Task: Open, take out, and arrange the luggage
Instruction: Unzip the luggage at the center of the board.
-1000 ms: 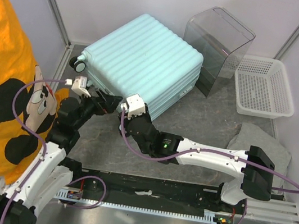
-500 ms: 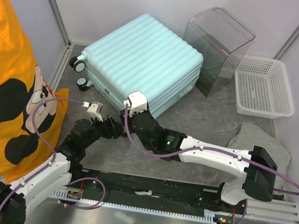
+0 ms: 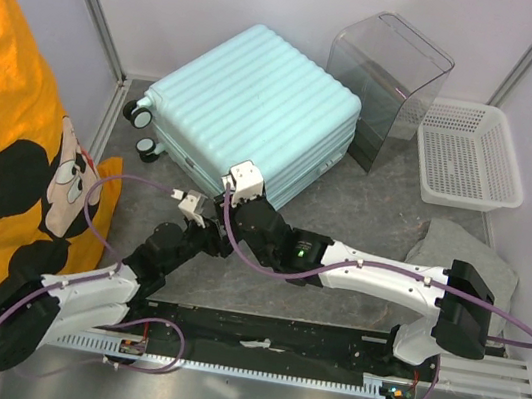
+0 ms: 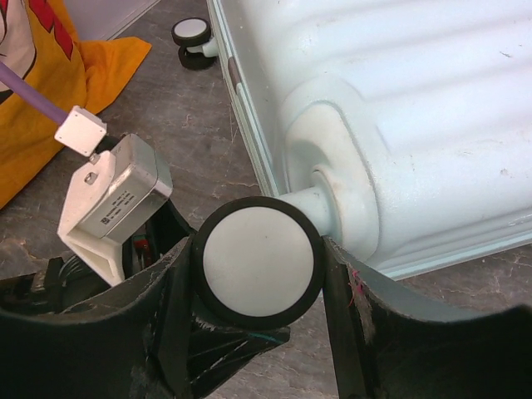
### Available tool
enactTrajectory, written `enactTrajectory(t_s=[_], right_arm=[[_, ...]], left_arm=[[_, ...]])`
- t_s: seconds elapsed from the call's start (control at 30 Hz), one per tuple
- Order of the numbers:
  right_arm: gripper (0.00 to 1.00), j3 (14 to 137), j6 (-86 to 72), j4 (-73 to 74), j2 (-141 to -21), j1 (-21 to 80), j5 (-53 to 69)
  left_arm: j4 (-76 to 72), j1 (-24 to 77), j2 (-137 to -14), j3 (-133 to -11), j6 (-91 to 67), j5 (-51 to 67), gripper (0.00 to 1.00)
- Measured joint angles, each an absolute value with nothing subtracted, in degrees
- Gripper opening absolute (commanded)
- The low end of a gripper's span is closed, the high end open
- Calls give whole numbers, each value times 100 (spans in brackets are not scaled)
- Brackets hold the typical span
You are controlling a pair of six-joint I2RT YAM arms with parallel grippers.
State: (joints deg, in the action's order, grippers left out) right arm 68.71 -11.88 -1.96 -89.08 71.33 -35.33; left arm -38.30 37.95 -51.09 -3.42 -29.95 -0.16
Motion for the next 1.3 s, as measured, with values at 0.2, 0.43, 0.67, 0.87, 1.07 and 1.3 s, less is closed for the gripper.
enactTrajectory(t_s=[0.2,0.43,0.67,0.87,1.07,1.3], right_arm=[[0,6869,-1240,-165,-8888,7111,-3459],[0,6869,-1240,-165,-8882,7061,-3452],[0,6866,-1236,-161,-8879,7050,-3452],[0,6853,-1238,-167,-8879,7037,-3441],[0,6792,-1243,-185,-8875,7037,-3426],[0,6788,-1243,-250,-8860,7030,-3391]], left_arm=[[-4707,3889,-5817,-355,-3011,-480,68],[-5419,3948,-6386,-368,-3096,-589,67],[-6060,4069,-6912,-379,-3271,-360,63],[-6187,4101,-7002,-408,-3409,-338,44],[-6237,4095,-6987,-449,-3581,-480,18],[-6191,4101,-6980,-556,-3962,-513,2]])
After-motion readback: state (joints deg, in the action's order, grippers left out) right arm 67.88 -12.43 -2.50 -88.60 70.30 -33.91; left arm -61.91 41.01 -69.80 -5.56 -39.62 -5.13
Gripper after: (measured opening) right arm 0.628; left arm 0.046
